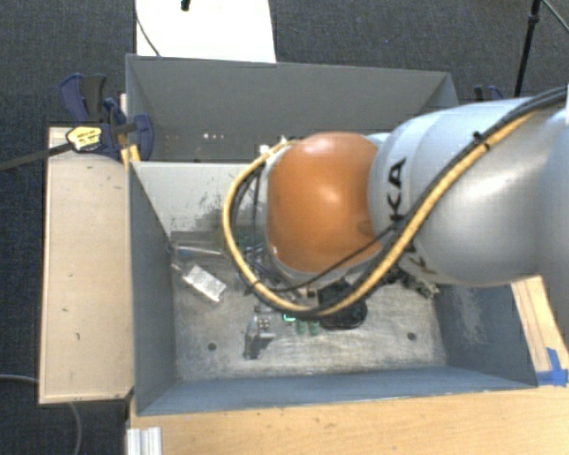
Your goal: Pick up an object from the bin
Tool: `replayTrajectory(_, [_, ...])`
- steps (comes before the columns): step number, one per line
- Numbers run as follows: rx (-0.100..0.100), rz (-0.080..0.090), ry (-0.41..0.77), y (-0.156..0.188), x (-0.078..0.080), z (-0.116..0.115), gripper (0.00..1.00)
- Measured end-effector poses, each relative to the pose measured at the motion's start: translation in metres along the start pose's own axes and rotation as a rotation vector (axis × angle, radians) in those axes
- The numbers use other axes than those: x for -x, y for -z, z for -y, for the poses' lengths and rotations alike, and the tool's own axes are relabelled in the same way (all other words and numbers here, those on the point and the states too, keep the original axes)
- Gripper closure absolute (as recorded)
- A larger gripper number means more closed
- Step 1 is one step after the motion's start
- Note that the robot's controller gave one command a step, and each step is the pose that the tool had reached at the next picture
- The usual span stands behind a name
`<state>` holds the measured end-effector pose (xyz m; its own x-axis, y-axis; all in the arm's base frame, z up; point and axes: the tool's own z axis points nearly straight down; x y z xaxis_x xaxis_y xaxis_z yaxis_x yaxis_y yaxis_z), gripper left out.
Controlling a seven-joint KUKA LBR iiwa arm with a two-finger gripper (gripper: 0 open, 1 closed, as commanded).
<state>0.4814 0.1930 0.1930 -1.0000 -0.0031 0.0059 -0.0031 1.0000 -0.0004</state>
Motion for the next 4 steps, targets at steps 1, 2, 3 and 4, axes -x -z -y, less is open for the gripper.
replayTrajectory(1, [-0.003, 0.003, -0.098, -0.068, 0.049, 0.071, 0.0])
replayTrajectory(2, [-0.002, 0.004, 0.082, -0.112, 0.065, 0.137, 0.0])
replayTrajectory(3, [0.0, 0.017, 0.303, -0.119, 0.046, 0.191, 0.0])
replayTrajectory(4, [-0.003, 0.012, 0.572, -0.096, 0.063, 0.228, 0.0])
